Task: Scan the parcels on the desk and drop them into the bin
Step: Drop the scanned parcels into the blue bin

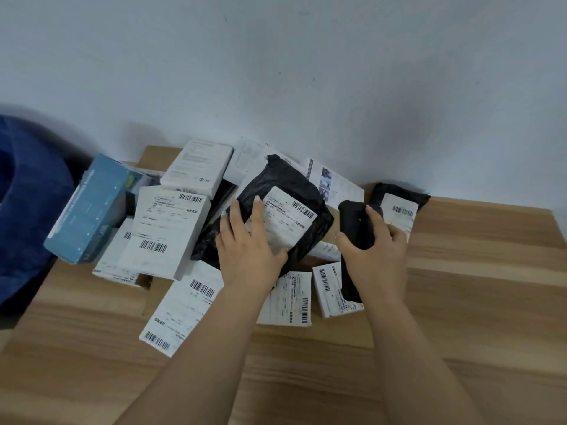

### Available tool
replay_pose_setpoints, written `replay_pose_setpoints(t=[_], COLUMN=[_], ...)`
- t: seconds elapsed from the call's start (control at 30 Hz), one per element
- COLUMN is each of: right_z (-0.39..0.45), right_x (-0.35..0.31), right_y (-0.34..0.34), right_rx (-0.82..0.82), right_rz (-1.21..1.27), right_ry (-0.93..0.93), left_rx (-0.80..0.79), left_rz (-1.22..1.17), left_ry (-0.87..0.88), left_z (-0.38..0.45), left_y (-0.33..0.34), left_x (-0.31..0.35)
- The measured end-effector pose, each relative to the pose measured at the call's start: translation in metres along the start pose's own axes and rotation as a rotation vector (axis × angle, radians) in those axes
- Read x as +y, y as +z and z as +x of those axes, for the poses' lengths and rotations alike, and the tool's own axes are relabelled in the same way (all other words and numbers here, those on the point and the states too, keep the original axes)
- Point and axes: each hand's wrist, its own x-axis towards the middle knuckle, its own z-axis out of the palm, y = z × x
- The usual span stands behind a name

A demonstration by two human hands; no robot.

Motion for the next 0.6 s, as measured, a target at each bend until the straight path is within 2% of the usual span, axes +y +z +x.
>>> replay_pose_setpoints(t=[0.3,0.6], right_z=[0.014,0.014], right_x=[0.006,0.017], right_y=[0.011,0.013], right_rx=[0.001,-0.015], right_rz=[-0.001,-0.039], right_ry=[0.002,0.001], left_rx=[-0.032,0.009], left_rz=[0.080,0.154], left_ry=[-0.020,-0.032], left_z=[0.015,0.015], left_y=[0.025,0.032], left_x=[-0.007,-0.008])
